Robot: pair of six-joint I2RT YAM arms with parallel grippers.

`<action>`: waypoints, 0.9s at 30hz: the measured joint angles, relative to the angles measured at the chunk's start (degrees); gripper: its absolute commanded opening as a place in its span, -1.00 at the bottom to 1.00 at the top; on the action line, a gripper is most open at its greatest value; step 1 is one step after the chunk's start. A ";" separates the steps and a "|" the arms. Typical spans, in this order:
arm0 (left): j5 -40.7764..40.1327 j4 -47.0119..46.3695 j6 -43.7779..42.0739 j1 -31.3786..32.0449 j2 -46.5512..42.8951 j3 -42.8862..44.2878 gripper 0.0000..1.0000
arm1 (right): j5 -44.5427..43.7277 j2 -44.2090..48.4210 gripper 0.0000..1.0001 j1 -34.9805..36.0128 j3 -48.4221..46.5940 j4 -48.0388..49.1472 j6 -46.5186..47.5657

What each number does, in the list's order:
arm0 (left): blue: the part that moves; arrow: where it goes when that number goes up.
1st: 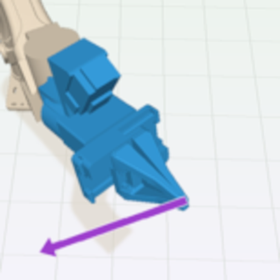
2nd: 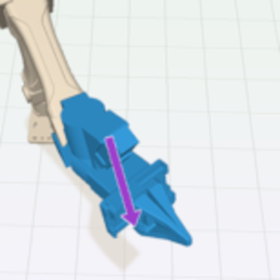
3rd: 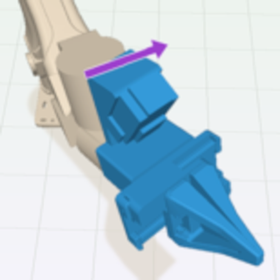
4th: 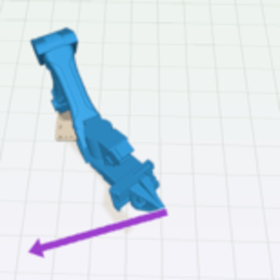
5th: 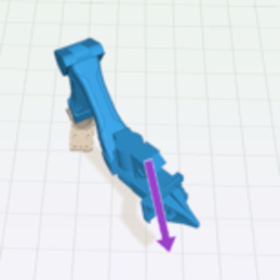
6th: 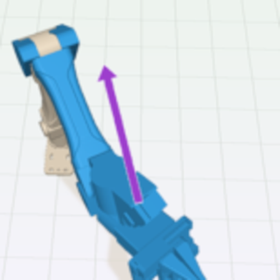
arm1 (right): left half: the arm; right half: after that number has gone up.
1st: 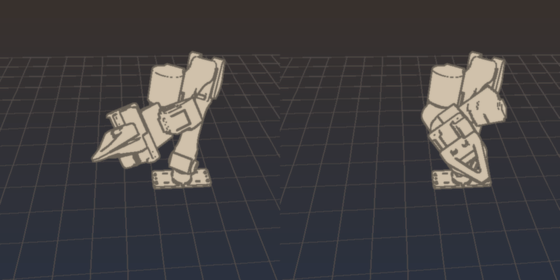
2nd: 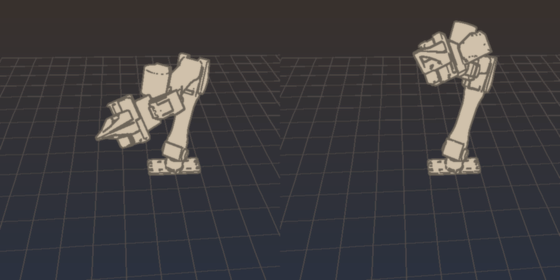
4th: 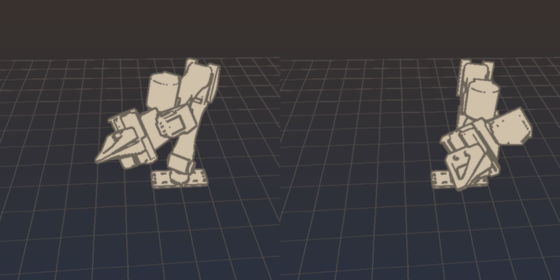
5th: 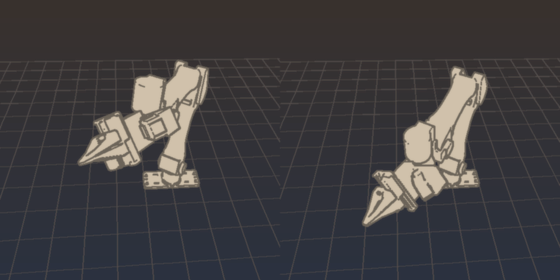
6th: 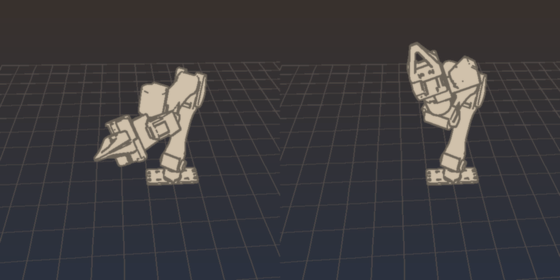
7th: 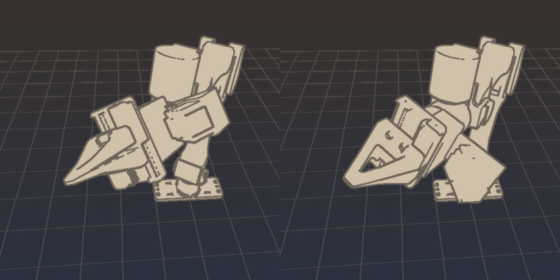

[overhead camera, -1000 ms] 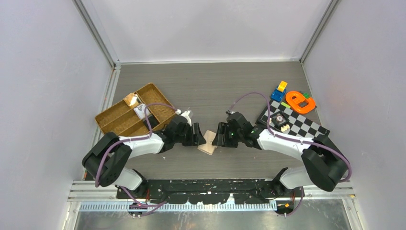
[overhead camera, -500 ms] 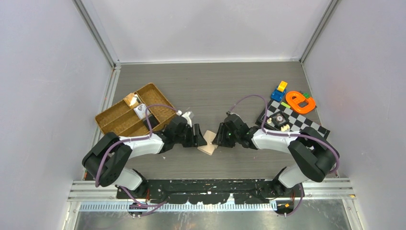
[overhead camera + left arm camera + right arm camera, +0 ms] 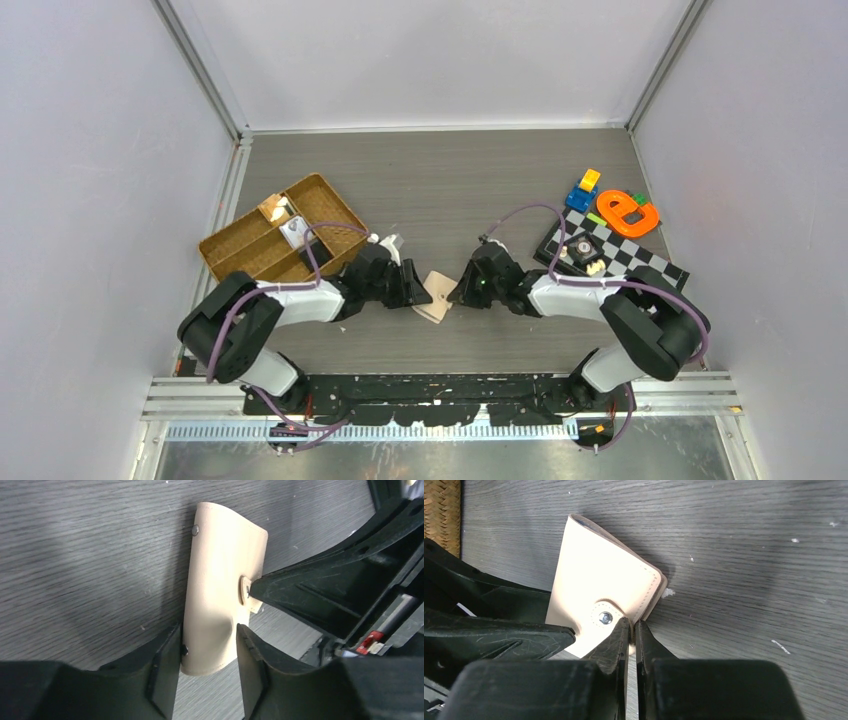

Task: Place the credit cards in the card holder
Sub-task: Open the card holder at the center of the board.

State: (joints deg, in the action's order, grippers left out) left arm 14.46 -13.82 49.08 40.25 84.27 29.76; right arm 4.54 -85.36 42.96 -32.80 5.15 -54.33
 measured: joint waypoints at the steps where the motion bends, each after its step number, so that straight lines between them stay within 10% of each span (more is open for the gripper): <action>1: 0.33 -0.81 0.46 -0.02 0.72 -0.09 -0.27 | 0.00 0.00 -0.92 -0.02 0.15 0.28 -0.11; 7: 2.64 -4.90 2.80 -0.48 4.15 -0.39 -1.00 | -0.22 0.63 -0.83 -0.07 0.98 1.31 -0.17; 20: 11.65 14.45 -6.93 -2.12 -5.73 10.60 -1.00 | -1.20 27.76 -0.02 -1.95 -4.09 -21.53 11.56; 27: 22.91 32.41 -19.23 -5.25 -6.84 27.39 -1.00 | 5.95 34.07 -0.02 -1.95 -10.43 -25.22 18.01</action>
State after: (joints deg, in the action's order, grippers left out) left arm 37.36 18.59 29.85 35.00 77.43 57.14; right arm 10.48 -51.29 41.01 -43.22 -20.08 -36.32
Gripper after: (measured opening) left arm 0.060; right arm 0.496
